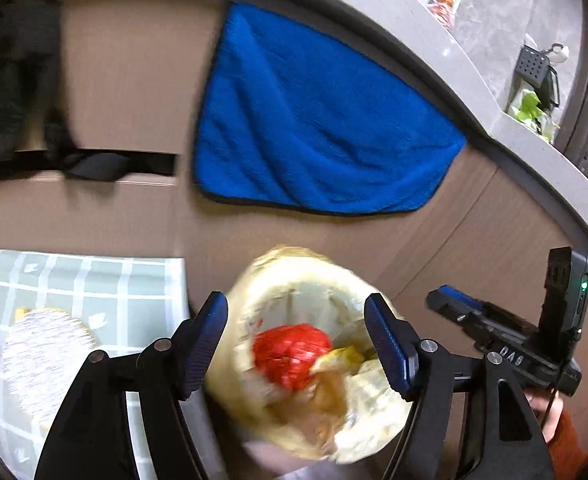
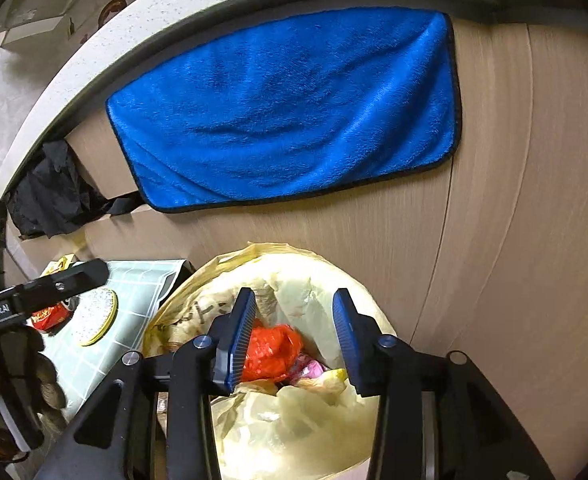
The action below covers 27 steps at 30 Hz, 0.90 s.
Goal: Collect trash
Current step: 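Lift the red bag and yellow wrapper and carry both over the yellow bin, then move both tools back to the table, left gripper toward the red can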
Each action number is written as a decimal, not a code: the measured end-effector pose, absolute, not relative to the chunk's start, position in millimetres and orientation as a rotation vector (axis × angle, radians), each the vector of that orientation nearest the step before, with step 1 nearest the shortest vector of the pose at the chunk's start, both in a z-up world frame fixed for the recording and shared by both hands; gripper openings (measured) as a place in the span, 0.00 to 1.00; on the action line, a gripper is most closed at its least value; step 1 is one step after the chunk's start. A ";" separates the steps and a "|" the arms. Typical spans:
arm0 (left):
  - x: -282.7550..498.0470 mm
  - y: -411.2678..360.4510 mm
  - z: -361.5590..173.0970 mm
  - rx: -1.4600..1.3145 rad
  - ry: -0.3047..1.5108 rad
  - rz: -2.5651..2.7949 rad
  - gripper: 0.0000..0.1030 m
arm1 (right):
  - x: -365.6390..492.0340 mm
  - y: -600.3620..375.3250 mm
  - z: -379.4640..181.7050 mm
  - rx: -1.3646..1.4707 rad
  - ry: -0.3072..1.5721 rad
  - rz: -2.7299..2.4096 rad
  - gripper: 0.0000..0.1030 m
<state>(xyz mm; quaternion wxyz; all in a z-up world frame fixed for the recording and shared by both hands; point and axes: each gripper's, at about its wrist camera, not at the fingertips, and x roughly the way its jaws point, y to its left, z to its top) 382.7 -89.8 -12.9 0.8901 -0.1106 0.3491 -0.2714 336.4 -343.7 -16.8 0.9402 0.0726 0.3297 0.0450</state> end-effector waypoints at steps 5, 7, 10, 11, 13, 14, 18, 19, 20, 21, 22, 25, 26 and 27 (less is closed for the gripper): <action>354.2 -30.4 -13.1 -0.174 0.683 -0.455 0.69 | 324.8 -323.1 -3.9 0.134 0.633 0.134 0.37; 346.3 -4.3 -16.6 -0.156 0.671 -0.407 0.69 | 322.7 -311.3 0.4 0.136 0.620 0.169 0.37; 338.0 45.2 -25.8 -0.153 0.663 -0.300 0.69 | 323.2 -288.2 3.7 0.129 0.615 0.230 0.37; 336.9 60.6 -29.7 -0.168 0.665 -0.268 0.69 | 323.5 -282.0 3.5 0.126 0.614 0.243 0.37; 335.5 100.5 -36.4 -0.229 0.676 -0.192 0.69 | 325.3 -261.1 1.2 0.118 0.622 0.287 0.37; 334.4 116.3 -39.5 -0.258 0.678 -0.161 0.69 | 326.2 -252.7 -0.8 0.118 0.628 0.306 0.37; 332.1 171.0 -53.4 -0.364 0.668 -0.066 0.69 | 330.5 -213.2 -13.9 0.111 0.671 0.371 0.37; 332.9 181.7 -57.8 -0.395 0.668 -0.053 0.69 | 331.2 -201.8 -17.4 0.101 0.685 0.385 0.37; 334.1 192.6 -63.6 -0.431 0.673 -0.043 0.69 | 331.2 -192.5 -20.1 0.092 0.694 0.395 0.37; 335.3 199.8 -68.7 -0.455 0.680 -0.037 0.69 | 332.0 -186.0 -22.4 0.084 0.701 0.403 0.37; 338.5 207.9 -76.2 -0.484 0.693 -0.029 0.69 | 332.0 -176.0 -24.9 0.075 0.709 0.413 0.37; 349.7 217.5 -93.2 -0.534 0.727 -0.047 0.69 | 333.9 -155.9 -30.7 0.062 0.732 0.437 0.37; 352.7 216.1 -96.7 -0.542 0.734 -0.054 0.69 | 335.4 -146.1 -33.2 0.057 0.745 0.448 0.37; 355.6 217.8 -101.0 -0.552 0.739 -0.062 0.69 | 337.0 -139.6 -35.0 0.051 0.753 0.454 0.37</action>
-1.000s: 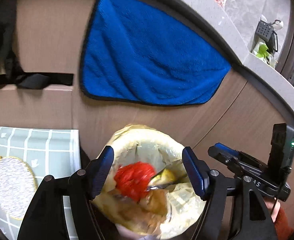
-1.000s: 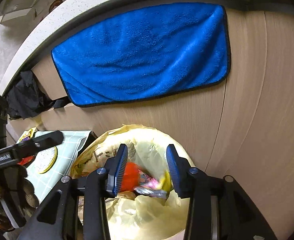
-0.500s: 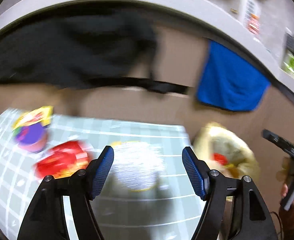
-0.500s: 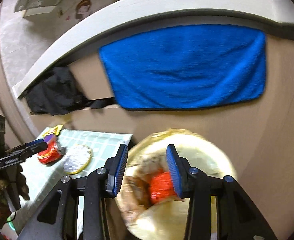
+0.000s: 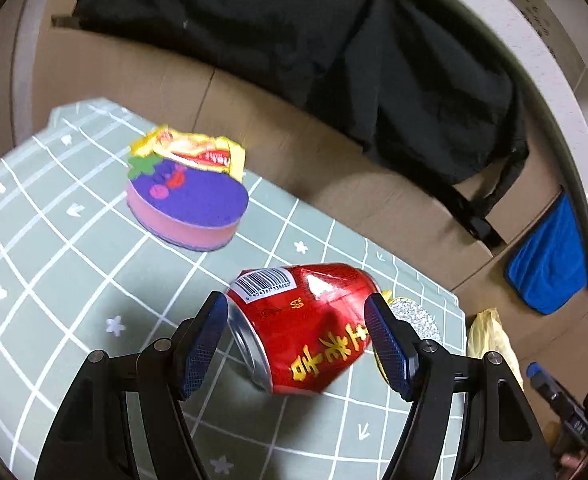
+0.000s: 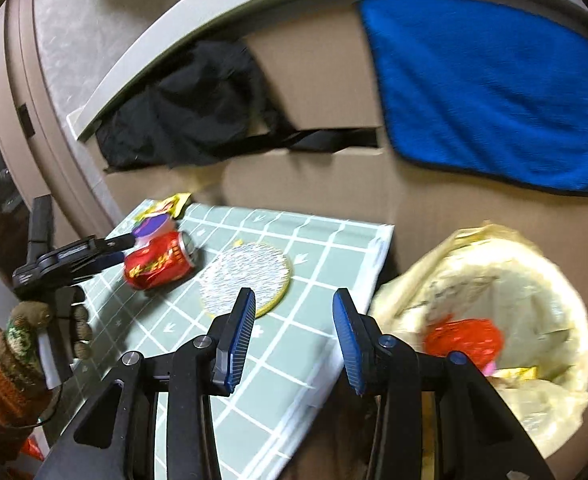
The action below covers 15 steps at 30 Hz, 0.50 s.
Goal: Collect trash
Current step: 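Move both tools back to the table, left gripper toward the red can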
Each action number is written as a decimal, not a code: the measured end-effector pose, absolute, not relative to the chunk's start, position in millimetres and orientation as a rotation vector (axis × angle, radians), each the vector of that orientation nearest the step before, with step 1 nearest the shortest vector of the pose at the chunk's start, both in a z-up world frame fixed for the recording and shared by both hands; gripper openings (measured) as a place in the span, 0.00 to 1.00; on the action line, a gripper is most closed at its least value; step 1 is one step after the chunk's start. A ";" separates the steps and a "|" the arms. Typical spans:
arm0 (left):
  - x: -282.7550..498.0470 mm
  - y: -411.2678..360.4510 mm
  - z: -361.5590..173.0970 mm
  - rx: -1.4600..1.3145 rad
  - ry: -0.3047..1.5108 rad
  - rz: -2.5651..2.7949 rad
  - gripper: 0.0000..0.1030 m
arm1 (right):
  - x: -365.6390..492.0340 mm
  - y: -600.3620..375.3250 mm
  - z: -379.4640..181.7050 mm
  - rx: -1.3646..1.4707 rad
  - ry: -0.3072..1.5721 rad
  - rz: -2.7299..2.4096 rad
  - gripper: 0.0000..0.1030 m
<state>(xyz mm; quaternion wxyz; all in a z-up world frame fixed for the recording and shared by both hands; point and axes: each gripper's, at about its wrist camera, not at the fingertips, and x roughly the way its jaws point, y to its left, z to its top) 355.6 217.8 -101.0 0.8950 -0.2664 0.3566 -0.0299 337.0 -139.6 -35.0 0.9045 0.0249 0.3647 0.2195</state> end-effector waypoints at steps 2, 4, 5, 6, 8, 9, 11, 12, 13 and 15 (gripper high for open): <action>363.2 221.4 -107.5 -0.561 0.753 -0.081 0.71 | 339.3 -123.3 -38.3 0.031 0.769 0.468 0.37; 369.4 224.1 -109.3 -0.565 0.759 -0.109 0.71 | 341.0 -112.1 -39.5 0.009 0.777 0.480 0.37; 372.6 225.5 -108.8 -0.567 0.756 -0.133 0.71 | 341.2 -105.5 -40.9 -0.004 0.780 0.486 0.37; 377.4 227.2 -106.7 -0.566 0.752 -0.163 0.71 | 340.8 -98.0 -42.5 -0.017 0.782 0.494 0.37; 385.3 234.5 -101.1 -0.557 0.735 -0.208 0.71 | 341.3 -88.9 -45.1 -0.032 0.786 0.507 0.37; 388.0 237.7 -99.0 -0.554 0.731 -0.219 0.71 | 342.7 -84.2 -46.6 -0.039 0.791 0.512 0.37; 394.5 244.8 -96.1 -0.551 0.734 -0.244 0.71 | 346.3 -77.9 -50.1 -0.048 0.803 0.506 0.37; 396.1 247.4 -95.4 -0.548 0.737 -0.246 0.71 | 350.8 -74.4 -52.7 -0.044 0.813 0.501 0.37; 397.5 248.7 -94.8 -0.545 0.740 -0.251 0.71 | 356.1 -71.9 -55.8 -0.031 0.822 0.494 0.38; 399.6 250.1 -94.3 -0.545 0.750 -0.281 0.71 | 366.1 -69.8 -61.3 0.001 0.841 0.483 0.38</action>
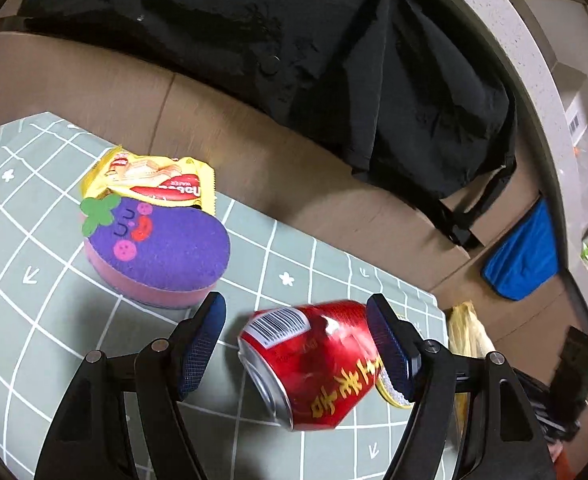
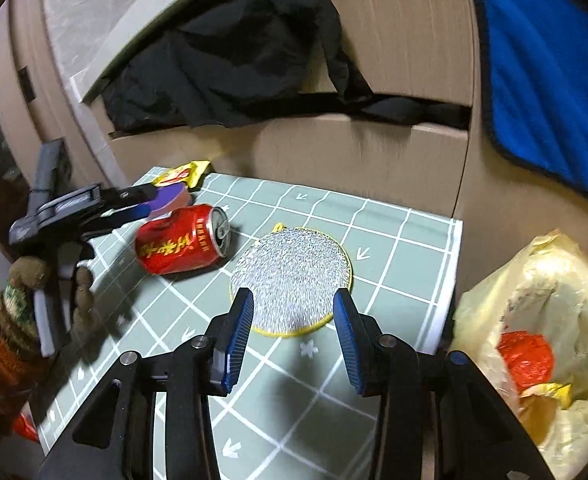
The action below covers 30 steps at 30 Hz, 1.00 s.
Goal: Collect trash
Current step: 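Move both tools back to the table, left gripper toward the red can, then grasp the red drink can with the left gripper while the right approaches the silver pad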
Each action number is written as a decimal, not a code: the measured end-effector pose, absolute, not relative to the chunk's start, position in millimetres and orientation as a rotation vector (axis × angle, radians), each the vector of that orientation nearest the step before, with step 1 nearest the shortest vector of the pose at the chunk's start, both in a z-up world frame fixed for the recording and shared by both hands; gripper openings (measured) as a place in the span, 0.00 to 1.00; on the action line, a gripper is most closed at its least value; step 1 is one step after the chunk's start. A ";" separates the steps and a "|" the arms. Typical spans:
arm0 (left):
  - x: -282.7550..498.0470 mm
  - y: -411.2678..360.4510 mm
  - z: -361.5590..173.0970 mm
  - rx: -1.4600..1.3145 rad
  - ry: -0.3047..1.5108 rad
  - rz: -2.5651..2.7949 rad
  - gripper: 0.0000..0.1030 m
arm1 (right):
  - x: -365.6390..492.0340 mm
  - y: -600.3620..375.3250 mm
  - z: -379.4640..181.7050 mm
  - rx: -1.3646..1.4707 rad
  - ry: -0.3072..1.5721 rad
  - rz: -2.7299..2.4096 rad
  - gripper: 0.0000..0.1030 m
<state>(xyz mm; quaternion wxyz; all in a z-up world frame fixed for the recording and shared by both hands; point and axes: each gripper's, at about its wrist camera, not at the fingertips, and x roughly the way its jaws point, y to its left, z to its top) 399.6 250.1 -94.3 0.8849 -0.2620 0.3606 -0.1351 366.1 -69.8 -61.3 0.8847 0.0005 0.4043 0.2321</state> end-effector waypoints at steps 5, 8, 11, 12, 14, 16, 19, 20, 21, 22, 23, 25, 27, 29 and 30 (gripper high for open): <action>405.0 244.1 -92.6 -0.524 0.781 -0.378 0.71 | 396.1 -63.9 -84.3 0.065 0.896 0.425 0.38; 412.9 243.7 -95.0 -0.500 0.798 -0.384 0.71 | 407.8 -57.8 -97.2 0.042 0.909 0.385 0.38; 424.5 246.6 -100.6 -0.515 0.819 -0.401 0.71 | 418.7 -53.9 -108.9 0.034 0.927 0.360 0.38; 428.6 245.9 -102.3 -0.519 0.825 -0.409 0.71 | 421.5 -53.7 -111.3 0.041 0.936 0.362 0.38; 435.9 248.1 -107.2 -0.528 0.841 -0.426 0.71 | 424.1 -54.7 -113.0 0.057 0.939 0.404 0.33; 443.0 248.8 -114.3 -0.534 0.867 -0.420 0.71 | 421.7 -50.8 -112.6 0.047 0.960 0.477 0.19; 443.1 249.2 -122.3 -0.551 0.892 -0.426 0.71 | 400.4 -44.1 -106.0 -0.066 0.943 0.514 0.15; 440.5 248.5 -124.0 -0.555 0.898 -0.435 0.71 | 391.8 -44.6 -105.0 -0.079 0.945 0.530 0.15; 436.7 247.1 -125.4 -0.554 0.907 -0.444 0.71 | 385.2 -46.6 -104.6 -0.084 0.950 0.540 0.15; 431.5 244.5 -126.1 -0.545 0.917 -0.452 0.71 | 376.1 -51.0 -104.2 -0.085 0.956 0.548 0.15; 426.2 241.0 -126.1 -0.535 0.922 -0.462 0.71 | 368.7 -56.2 -104.0 -0.079 0.960 0.551 0.15; 410.8 232.5 -124.3 -0.523 0.928 -0.496 0.71 | 357.2 -67.0 -102.9 -0.061 0.967 0.550 0.15; 393.2 220.7 -122.5 -0.512 0.937 -0.533 0.71 | 344.2 -79.9 -103.0 -0.031 0.975 0.544 0.15; 379.6 209.1 -120.5 -0.496 0.943 -0.554 0.71 | 334.7 -88.3 -103.1 -0.003 0.979 0.543 0.15; 373.3 203.0 -119.6 -0.489 0.940 -0.548 0.71 | 329.1 -93.2 -102.8 0.013 0.980 0.544 0.15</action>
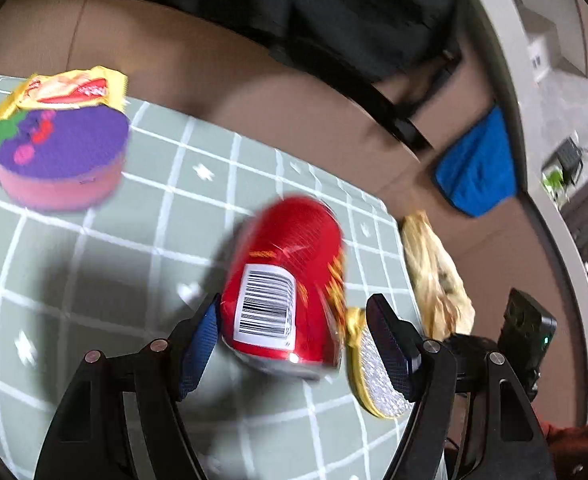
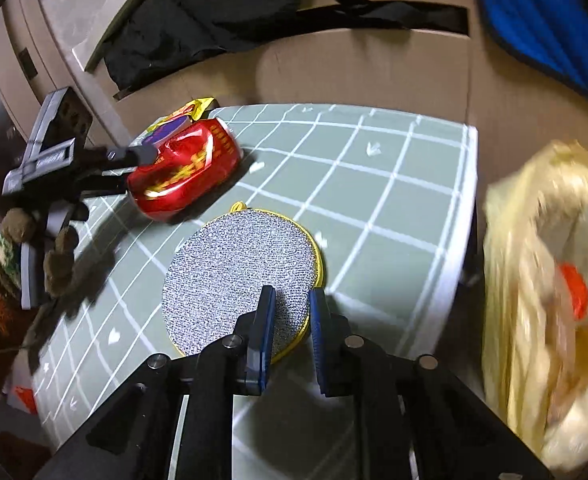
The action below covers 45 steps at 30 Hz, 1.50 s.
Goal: Collect trash
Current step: 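Grasp the red drink can with the left gripper while the right approaches the silver pad, then lift the red can with the left gripper while the right grasps the round silver pad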
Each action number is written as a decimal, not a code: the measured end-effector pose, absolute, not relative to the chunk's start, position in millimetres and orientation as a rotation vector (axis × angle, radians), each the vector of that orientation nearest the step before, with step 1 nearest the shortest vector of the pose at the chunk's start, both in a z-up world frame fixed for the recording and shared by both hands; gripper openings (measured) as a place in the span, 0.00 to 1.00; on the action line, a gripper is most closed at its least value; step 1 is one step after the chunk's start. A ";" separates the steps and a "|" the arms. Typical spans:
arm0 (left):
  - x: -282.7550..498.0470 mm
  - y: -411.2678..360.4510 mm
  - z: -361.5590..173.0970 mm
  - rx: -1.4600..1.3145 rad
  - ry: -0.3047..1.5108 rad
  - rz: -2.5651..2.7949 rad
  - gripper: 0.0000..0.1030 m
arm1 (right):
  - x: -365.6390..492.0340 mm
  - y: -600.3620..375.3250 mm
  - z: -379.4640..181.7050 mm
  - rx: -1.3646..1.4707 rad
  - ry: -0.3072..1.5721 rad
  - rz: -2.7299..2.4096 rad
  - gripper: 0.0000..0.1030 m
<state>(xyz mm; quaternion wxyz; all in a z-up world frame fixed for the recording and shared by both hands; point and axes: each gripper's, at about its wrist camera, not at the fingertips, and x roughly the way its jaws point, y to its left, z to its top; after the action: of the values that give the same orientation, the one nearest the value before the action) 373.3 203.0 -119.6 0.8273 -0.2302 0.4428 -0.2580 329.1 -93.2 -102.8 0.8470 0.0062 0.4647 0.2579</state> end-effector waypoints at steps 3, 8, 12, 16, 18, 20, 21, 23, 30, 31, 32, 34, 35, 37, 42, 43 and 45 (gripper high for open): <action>368.1 192.2 -121.0 -0.517 0.927 -0.468 0.71 | 321.8 -94.9 -104.6 0.042 0.975 0.548 0.15; 384.9 188.7 -133.4 -0.583 0.926 -0.352 0.72 | 316.2 -93.3 -105.1 0.051 0.963 0.545 0.20; 389.9 178.1 -131.6 -0.535 0.938 -0.328 0.72 | 315.7 -100.6 -106.1 0.081 0.964 0.542 0.29; 390.7 166.6 -127.3 -0.497 0.995 -0.277 0.57 | 311.1 -106.0 -104.8 0.088 0.953 0.551 0.31; 388.3 164.6 -125.2 -0.516 1.002 -0.289 0.47 | 309.4 -107.0 -103.3 0.081 0.948 0.554 0.33; 381.7 161.8 -119.0 -0.536 0.989 -0.303 0.27 | 309.2 -105.9 -101.4 0.070 0.943 0.557 0.34; 377.4 160.4 -115.0 -0.535 0.974 -0.299 0.27 | 309.5 -104.7 -100.5 0.061 0.937 0.557 0.34; 364.0 158.0 -104.8 -0.504 0.936 -0.288 0.26 | 310.4 -103.2 -99.3 0.045 0.933 0.550 0.34; 298.8 155.8 -77.6 -0.295 0.862 -0.188 0.26 | 317.3 -103.4 -103.6 0.050 0.958 0.545 0.33; 290.6 156.2 -77.0 -0.282 0.861 -0.181 0.26 | 319.0 -102.5 -103.8 0.046 0.963 0.550 0.23; 283.2 156.1 -76.4 -0.276 0.861 -0.179 0.27 | 320.3 -100.6 -103.9 0.047 0.972 0.565 0.18; 273.6 156.1 -75.8 -0.263 0.860 -0.174 0.26 | 321.3 -95.3 -101.6 0.020 0.964 0.555 0.13; 269.6 155.5 -74.6 -0.251 0.853 -0.171 0.27 | 320.9 -92.4 -99.7 0.005 0.957 0.555 0.10; 262.1 153.1 -71.0 -0.228 0.835 -0.161 0.27 | 318.4 -88.4 -92.2 0.011 0.936 0.584 0.09; 253.4 152.9 -63.0 -0.236 0.817 -0.173 0.27 | 312.4 -90.0 -64.5 0.020 0.860 0.588 0.08; 252.0 152.4 -61.1 -0.236 0.813 -0.176 0.27 | 311.8 -93.0 -56.3 0.020 0.837 0.579 0.07; 250.4 149.9 -57.7 -0.235 0.806 -0.183 0.27 | 310.5 -97.3 -43.2 0.014 0.803 0.560 0.07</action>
<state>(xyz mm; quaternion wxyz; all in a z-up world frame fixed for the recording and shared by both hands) 250.4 149.9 -57.7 0.9090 -0.1140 0.3909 -0.0885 310.5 -97.3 -43.2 0.8826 0.0067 0.3855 0.2690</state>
